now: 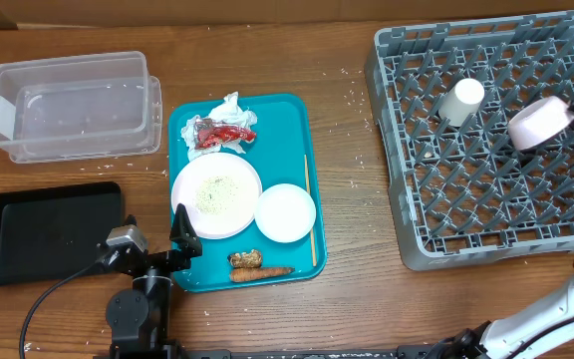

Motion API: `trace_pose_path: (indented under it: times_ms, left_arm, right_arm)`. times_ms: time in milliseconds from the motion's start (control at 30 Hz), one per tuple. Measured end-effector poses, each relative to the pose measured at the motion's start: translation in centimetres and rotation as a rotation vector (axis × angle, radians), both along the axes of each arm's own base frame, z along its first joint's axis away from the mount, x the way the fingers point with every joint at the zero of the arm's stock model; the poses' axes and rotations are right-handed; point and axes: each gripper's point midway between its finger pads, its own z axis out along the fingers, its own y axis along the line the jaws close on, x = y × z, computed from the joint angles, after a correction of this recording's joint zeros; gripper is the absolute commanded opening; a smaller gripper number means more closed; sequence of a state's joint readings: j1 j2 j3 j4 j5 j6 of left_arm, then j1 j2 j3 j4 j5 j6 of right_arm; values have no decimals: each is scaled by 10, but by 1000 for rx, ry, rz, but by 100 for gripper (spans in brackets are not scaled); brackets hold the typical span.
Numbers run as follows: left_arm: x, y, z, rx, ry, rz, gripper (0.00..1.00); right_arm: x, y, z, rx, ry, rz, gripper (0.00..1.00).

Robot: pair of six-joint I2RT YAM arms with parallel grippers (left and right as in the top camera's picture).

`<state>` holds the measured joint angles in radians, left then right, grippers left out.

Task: Sort waste into correct bins and load items into the dishwasher
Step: 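Carry the white bowl to the dish rack and lower it, then release the bowl and move the right gripper to the white plate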

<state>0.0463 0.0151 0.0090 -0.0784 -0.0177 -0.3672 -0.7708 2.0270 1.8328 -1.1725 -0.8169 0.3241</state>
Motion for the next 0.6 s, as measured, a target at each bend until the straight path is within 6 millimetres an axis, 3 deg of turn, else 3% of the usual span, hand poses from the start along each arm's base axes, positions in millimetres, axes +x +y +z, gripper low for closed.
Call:
trace_pose_path:
  times_ms: [267,433,533,600]
  left_arm:
    - [0,0,0,0,0,0,100]
    - [0,0,0,0,0,0,100]
    - [0,0,0,0,0,0,100]
    - [0,0,0,0,0,0,100]
  right_arm:
    - [-31,-11,61,-239,47,-72,38]
    - [-47,-7,93,-317,40,-97,38]
    - [-55,4,102,-326,48,-93,39]
    - [-58,17,109,-336,47,-68,51]
